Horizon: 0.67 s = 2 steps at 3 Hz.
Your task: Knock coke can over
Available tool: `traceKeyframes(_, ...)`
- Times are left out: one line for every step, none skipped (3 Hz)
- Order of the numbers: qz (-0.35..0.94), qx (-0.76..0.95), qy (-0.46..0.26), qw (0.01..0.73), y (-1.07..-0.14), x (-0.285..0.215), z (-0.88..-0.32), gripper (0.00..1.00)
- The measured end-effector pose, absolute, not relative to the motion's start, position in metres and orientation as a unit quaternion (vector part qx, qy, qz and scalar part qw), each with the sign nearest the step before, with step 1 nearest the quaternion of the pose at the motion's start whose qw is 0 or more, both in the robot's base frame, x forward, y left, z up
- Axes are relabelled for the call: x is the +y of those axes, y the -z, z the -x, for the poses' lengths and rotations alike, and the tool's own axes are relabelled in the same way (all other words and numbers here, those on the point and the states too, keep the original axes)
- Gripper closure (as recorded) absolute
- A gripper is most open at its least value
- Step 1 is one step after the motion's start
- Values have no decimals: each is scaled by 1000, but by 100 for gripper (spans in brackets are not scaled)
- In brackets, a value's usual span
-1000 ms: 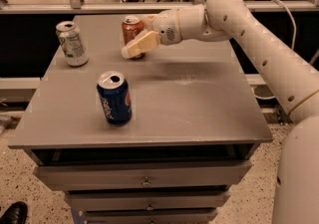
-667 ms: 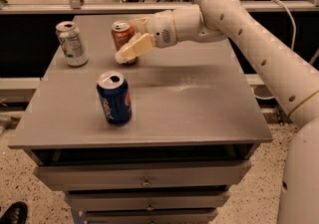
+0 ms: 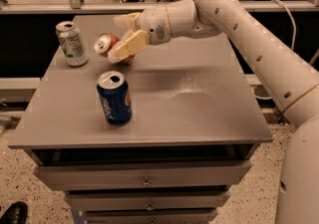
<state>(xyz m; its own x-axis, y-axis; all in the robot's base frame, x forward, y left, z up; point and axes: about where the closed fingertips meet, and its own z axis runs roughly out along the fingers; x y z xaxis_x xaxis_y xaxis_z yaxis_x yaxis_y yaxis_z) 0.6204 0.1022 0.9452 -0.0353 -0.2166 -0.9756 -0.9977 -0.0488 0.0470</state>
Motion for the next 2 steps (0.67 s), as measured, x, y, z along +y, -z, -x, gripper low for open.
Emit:
traceKeyframes(561,533,-476,418,-953,109,-613,0)
traceKeyframes(562,532,-476,418,-954,109,-612,0)
